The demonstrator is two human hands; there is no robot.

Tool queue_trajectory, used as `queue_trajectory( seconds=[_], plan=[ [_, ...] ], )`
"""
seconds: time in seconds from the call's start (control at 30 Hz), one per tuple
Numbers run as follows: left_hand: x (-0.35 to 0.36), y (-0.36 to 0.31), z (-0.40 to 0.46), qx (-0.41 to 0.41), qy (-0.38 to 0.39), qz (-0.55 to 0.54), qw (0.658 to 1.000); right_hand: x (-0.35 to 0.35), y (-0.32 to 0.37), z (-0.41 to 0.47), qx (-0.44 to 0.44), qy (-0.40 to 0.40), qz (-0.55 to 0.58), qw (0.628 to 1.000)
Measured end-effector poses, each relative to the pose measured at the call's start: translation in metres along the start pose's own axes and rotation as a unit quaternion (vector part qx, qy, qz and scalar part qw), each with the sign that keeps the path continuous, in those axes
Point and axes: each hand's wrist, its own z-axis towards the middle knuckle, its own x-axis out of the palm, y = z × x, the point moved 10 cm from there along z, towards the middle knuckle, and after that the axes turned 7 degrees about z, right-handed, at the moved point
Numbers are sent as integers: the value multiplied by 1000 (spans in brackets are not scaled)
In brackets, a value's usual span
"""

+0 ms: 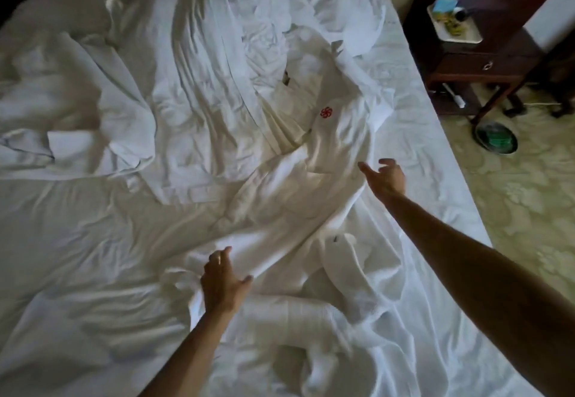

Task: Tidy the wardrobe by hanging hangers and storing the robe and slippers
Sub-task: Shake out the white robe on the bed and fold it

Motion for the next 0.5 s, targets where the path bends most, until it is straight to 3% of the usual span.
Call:
queue_trajectory(
  seconds=[0.1,0.27,0.4,0.5],
  plan=[
    [29,-8,11,12,33,-33,999,44,0,50,49,28,9,998],
    [50,-16,29,44,55,-70,995,74,-21,88,78,9,68,995],
    [54,-14,38,38,44,-66,996,61,-8,48,38,-19,178,983],
    [52,-25,41,21,38,-73,996,44,-11,-11,-11,51,235,971]
  ],
)
